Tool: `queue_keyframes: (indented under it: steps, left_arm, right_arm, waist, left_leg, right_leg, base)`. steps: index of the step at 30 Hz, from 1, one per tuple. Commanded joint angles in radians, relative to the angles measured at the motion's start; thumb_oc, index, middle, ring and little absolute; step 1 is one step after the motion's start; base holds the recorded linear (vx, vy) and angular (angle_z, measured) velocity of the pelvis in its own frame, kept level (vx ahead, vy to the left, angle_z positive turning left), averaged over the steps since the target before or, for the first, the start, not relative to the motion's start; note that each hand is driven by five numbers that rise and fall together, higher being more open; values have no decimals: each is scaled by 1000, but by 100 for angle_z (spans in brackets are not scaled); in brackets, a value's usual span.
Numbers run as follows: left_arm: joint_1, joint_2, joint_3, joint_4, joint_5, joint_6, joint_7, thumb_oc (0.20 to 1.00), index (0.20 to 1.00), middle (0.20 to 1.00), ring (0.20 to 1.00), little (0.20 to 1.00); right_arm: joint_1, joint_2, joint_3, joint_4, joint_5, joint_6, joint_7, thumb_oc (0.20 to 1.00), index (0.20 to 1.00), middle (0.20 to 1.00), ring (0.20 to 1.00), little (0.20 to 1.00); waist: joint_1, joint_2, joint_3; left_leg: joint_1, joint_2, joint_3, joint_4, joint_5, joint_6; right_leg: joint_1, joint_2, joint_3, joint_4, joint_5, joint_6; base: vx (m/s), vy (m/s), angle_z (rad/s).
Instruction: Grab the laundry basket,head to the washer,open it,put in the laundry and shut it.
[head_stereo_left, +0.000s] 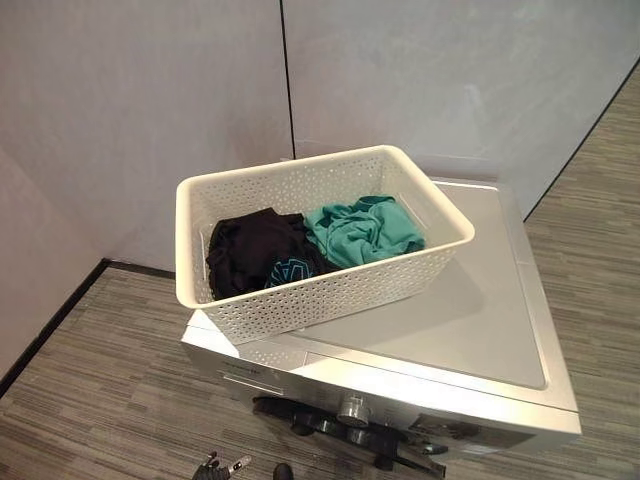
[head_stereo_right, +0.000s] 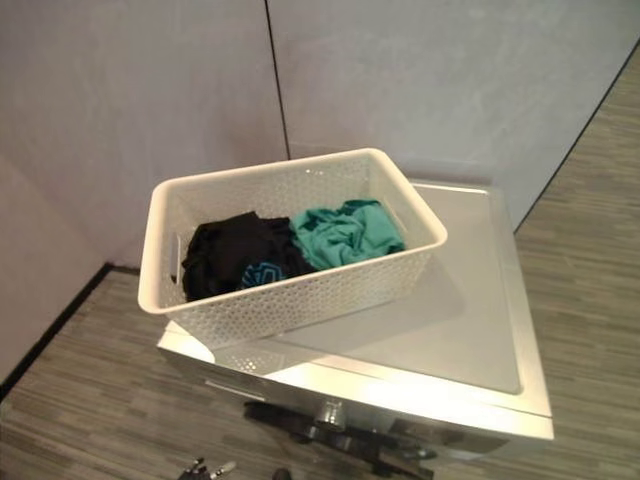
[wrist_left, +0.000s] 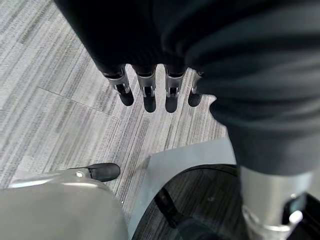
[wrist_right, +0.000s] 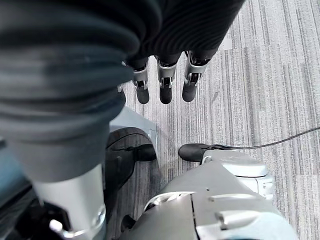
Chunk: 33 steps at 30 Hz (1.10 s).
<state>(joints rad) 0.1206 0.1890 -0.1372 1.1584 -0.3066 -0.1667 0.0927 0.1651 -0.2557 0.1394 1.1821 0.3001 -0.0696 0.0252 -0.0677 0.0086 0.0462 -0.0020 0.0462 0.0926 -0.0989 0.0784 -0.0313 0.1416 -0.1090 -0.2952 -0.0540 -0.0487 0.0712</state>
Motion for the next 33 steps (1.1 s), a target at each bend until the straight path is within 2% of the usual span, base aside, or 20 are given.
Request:
queue_keyframes:
  steps: [1,7,12,17,19,23,24,27,28,30,32,33]
  left_arm:
    - [-58,-8,-7,18,0,-22,4,1000,1000,1000,1000,1000]
    - [-65,-4,-8,37,9,-18,7,1000,1000,1000,1000,1000]
    - [-64,6,-2,31,10,-15,11,1000,1000,1000,1000,1000]
    - [-60,6,-6,17,-1,-17,10,1000,1000,1000,1000,1000]
    - [-69,4,-15,6,-12,-19,10,1000,1000,1000,1000,1000]
    - [-75,-5,-19,3,-32,-23,13,1000,1000,1000,1000,1000]
    - [-91,-7,-26,1,-39,-26,13,1000,1000,1000,1000,1000]
    - [-102,-9,-33,-14,-37,-26,6,1000,1000,1000,1000,1000]
    - [-98,-13,-29,-15,-39,-25,2,1000,1000,1000,1000,1000]
    - [-88,-12,-15,-11,-40,-22,2,1000,1000,1000,1000,1000]
    - [-80,-14,-4,1,-34,-21,2,1000,1000,1000,1000,1000]
    - [-74,-17,0,4,-28,-19,2,1000,1000,1000,1000,1000]
  right_arm:
    - [-63,-4,2,24,2,-32,-6,1000,1000,1000,1000,1000]
    - [-63,-13,0,36,-23,-31,-19,1000,1000,1000,1000,1000]
    - [-75,-44,-5,23,-36,-33,-30,1000,1000,1000,1000,1000]
    - [-91,-67,9,0,-49,-46,-45,1000,1000,1000,1000,1000]
    - [-105,-68,22,-7,-40,-53,-48,1000,1000,1000,1000,1000]
    - [-114,-67,29,5,-32,-54,-48,1000,1000,1000,1000,1000]
    - [-132,-74,35,5,-28,-55,-49,1000,1000,1000,1000,1000]
    - [-154,-79,43,7,-25,-57,-53,1000,1000,1000,1000,1000]
    - [-156,-76,45,10,-25,-55,-52,1000,1000,1000,1000,1000]
    - [-153,-68,42,14,-23,-51,-50,1000,1000,1000,1000,1000]
    - [-152,-63,37,14,-12,-48,-43,1000,1000,1000,1000,1000]
    - [-147,-61,36,15,-12,-47,-38,1000,1000,1000,1000,1000]
  waist:
    - [21,13,24]
    - [23,16,23]
    - [28,18,24]
    - [43,22,33]
    - [49,25,49]
    - [54,26,59]
    - [54,17,83]
    - [46,-17,105]
    - [50,-23,109]
    - [49,-27,104]
    - [52,-12,93]
    - [46,1,83]
  left_leg:
    - [66,65,2,12,-125,-46]
    - [77,74,17,12,-125,-52]
    - [86,102,22,12,-109,-65]
    - [67,149,11,12,-67,-90]
    - [29,173,-12,12,-22,-103]
    - [-18,175,-31,12,2,-112]
    - [-14,172,-9,19,12,-107]
    - [-36,168,24,230,-70,-85]
    - [-31,170,23,319,-89,-80]
    - [-3,149,0,397,-124,-73]
    - [69,96,-53,379,-161,-77]
    - [121,83,-52,316,-198,-67]
  right_leg:
    - [-62,-115,104,-33,64,67]
    - [-59,-111,105,-33,62,67]
    - [-55,-83,113,-33,45,53]
    - [-53,-33,118,-33,12,30]
    - [-61,-1,102,-33,-7,16]
    - [-71,10,80,-33,-21,9]
    - [-81,-2,70,-33,-11,4]
    - [-119,-31,46,-33,25,-7]
    - [-123,-33,46,-33,35,-11]
    - [-129,-33,56,-33,48,-7]
    - [-147,-29,66,-33,70,8]
    - [-153,-24,73,-33,82,15]
  base:
    - [-8,-9,-5]
    - [-27,-31,-3]
    - [-58,-102,-3]
    - [-106,-159,-5]
    - [-194,-191,-2]
    - [-186,-94,11]
    - [-311,-30,27]
    - [-282,-6,26]
    - [-150,44,26]
    - [-94,98,17]
    - [-41,186,9]
    - [-18,235,8]
